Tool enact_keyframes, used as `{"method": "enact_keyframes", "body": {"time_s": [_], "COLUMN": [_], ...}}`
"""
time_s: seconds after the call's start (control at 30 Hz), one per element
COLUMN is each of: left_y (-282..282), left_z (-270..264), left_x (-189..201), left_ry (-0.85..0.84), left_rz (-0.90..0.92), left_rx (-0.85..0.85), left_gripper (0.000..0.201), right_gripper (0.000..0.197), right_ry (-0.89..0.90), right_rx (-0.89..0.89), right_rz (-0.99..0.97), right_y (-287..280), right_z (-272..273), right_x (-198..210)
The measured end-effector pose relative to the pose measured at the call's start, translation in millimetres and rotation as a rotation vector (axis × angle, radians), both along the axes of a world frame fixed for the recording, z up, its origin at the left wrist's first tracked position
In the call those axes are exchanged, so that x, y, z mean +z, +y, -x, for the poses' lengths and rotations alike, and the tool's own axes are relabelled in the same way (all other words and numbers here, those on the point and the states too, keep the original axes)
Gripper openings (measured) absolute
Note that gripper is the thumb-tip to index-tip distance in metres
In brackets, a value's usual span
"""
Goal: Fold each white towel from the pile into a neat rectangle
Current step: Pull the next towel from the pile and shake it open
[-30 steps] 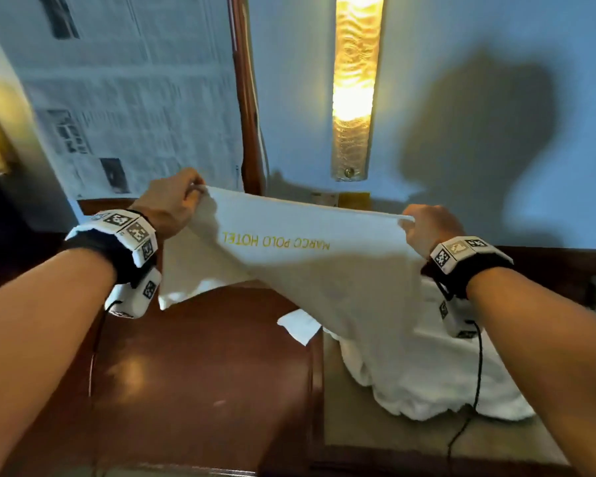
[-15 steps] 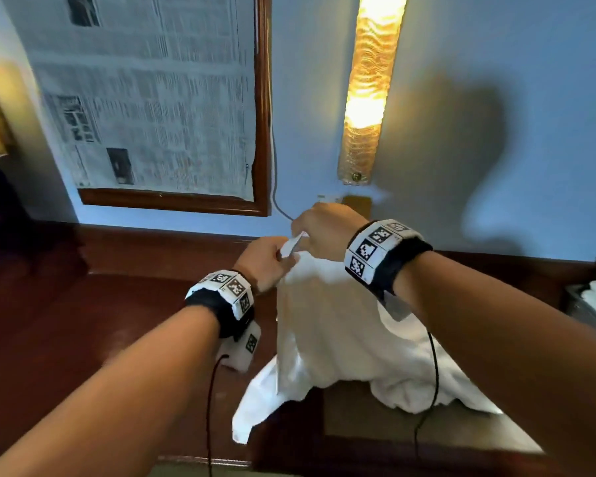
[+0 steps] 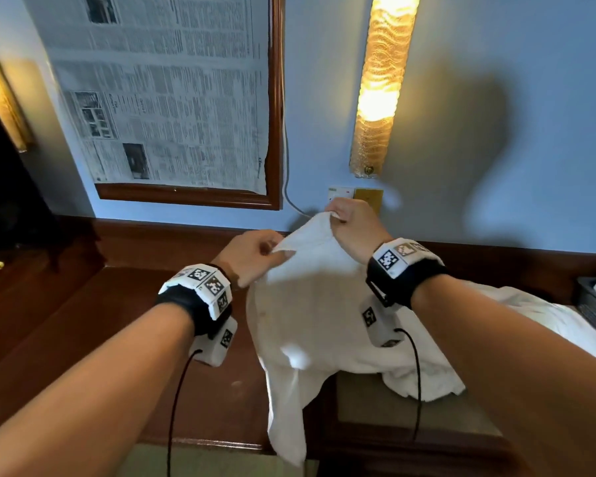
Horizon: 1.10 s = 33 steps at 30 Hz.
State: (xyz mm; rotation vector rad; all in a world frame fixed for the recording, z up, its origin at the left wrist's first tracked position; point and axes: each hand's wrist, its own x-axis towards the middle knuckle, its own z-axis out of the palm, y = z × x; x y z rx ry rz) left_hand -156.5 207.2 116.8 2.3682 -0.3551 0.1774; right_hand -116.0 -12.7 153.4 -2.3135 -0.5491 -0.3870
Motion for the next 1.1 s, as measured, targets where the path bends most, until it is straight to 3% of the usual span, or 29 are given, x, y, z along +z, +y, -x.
{"method": "enact_keyframes", "body": {"time_s": [0.13,0.23,0.33,0.47,0.6,0.7,0.83,0.9,0.93,1.0,1.1], "left_y": [-28,-23,-10,16,55,45,-12,-48,-64,-88,-106], "left_z": [1,-3,-8,-19,-31,-38,-57,-68,-72,-81,-95], "left_x": [0,12,28,47,52,51,55,54,53,50,49], "left_ry": [-0.096,-0.148,-0.165,-0.173,-0.203,-0.152,-0.07,-0.069,-0.057,-0.039,-0.07], "left_rz": [0.264,0.396,0.332,0.208,0.182,0.277,0.415,0.443,0.469,0.536,0.534], "left_rx": [0.039,0.099,0.073,0.116,0.231,0.178,-0.041,-0.137,-0.168,-0.191,-0.144], "left_gripper": [0.046,0.039,0.036,0.035,0.036,0.027,0.023,0.022,0.028,0.061,0.071], "right_gripper": [0.017,0.02,0.039,0.024,0.025,0.027,0.04,0.033,0.024,0.009,0.019], "right_ry": [-0.07,-0.07,0.0,0.223,0.421,0.253,-0.07,-0.19,-0.223,-0.286,-0.336], "right_rx": [0.054,0.086,0.062,-0.064,-0.297,-0.342,-0.12,-0.042,-0.026,-0.045,-0.081], "right_rz": [0.056,0.082,0.267,0.575,0.445,0.208,0.036,-0.011,-0.027,-0.02,-0.007], "right_y": [24,17,1,-41,-108,-117,-73,-51,-45,-46,-69], "right_z": [7,5,1,-23,-33,-49,-61,-61,-61,-63,-57], "right_x": [7,7,-5,-61,-88,-62,-5,22,33,43,34]}}
